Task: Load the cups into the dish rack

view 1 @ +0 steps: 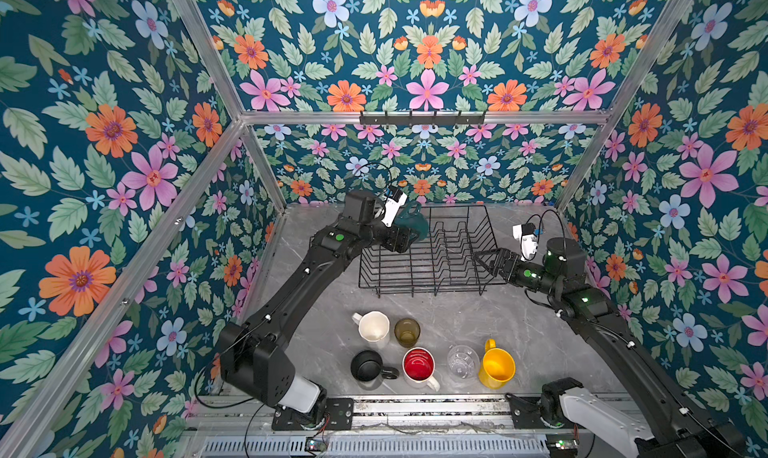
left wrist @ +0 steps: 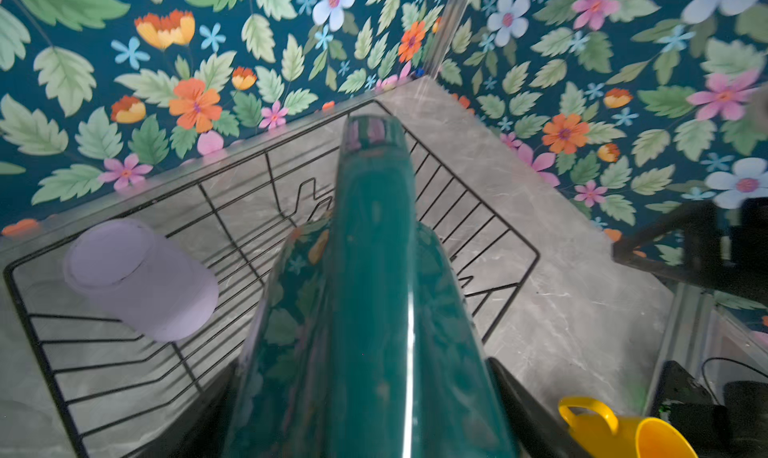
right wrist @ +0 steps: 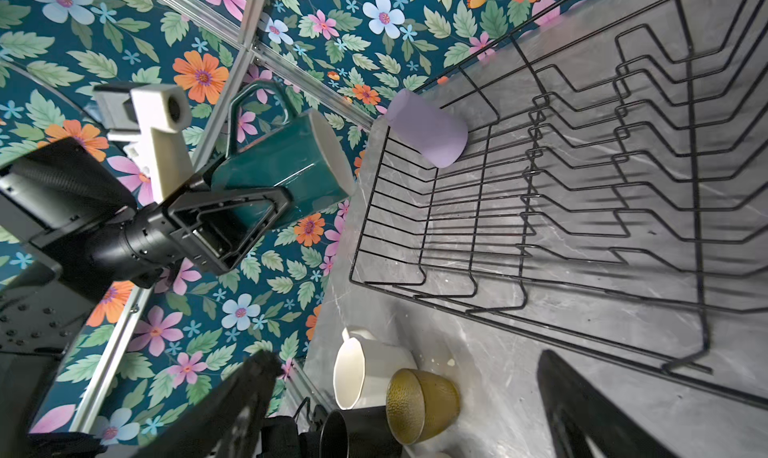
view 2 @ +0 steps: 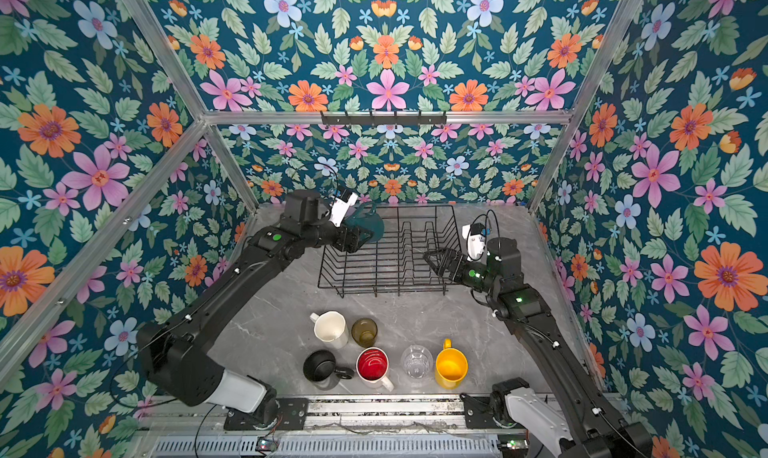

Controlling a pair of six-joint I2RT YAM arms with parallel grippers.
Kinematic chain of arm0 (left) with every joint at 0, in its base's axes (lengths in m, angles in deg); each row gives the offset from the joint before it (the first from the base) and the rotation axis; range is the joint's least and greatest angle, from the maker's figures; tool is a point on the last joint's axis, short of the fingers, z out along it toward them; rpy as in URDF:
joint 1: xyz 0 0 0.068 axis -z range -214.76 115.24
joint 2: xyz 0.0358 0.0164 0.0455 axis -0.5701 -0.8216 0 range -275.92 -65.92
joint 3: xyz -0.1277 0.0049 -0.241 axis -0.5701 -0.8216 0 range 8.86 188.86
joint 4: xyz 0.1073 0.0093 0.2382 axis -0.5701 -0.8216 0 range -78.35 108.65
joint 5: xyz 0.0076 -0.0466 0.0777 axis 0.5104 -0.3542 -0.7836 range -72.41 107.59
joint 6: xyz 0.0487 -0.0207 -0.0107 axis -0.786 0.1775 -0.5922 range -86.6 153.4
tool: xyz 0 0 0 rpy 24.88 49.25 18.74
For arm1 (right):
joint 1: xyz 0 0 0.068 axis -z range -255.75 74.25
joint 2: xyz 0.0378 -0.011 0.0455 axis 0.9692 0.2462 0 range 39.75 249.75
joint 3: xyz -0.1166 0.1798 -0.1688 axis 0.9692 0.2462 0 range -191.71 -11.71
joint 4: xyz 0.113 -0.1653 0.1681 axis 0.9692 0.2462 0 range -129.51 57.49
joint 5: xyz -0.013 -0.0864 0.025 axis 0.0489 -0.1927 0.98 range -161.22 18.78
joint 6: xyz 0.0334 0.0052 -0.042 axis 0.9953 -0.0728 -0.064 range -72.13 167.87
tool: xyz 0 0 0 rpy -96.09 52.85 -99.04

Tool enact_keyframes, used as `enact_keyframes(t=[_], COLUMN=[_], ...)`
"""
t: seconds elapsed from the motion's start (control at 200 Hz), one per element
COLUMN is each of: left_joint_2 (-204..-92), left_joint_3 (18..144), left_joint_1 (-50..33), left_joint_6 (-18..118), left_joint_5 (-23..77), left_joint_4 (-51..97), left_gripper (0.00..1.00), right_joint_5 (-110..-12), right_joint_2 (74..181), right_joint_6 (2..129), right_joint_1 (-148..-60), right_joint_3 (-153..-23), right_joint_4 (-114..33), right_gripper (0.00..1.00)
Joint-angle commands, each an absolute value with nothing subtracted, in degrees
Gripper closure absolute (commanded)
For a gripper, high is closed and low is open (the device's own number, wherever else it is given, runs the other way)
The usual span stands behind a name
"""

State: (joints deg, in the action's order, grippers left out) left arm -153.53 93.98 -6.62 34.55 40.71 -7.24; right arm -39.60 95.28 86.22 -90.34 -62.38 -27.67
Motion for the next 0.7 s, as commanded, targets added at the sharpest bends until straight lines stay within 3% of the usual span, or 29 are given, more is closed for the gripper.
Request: enact_keyframes(t=[0.0, 0.28, 0.695], left_joint_2=[-156.12, -164.09, -171.48], left_joint_3=[97.34, 104.83, 108.45], left_joint_1=[-6.20, -5.07, -3.43], left_joint_6=[33.25, 29.91, 28.13], left_joint_5=[33.13, 20.94, 12.64], left_joint_4=[-13.80, -25.54, -31.30], left_gripper=[1.00, 1.00, 1.00], right_joint_5=[-42.58, -42.93, -43.00], right_joint_2=[94.69, 95.03, 95.05], right_joint_6=[83.28, 82.53, 81.72], right_joint_1=[-90.34, -90.34, -90.34], right_joint_3=[-62.41, -62.20, -61.71], right_joint_4=[-26.57, -26.05, -25.57], right_gripper=[0.01, 0.01, 0.01])
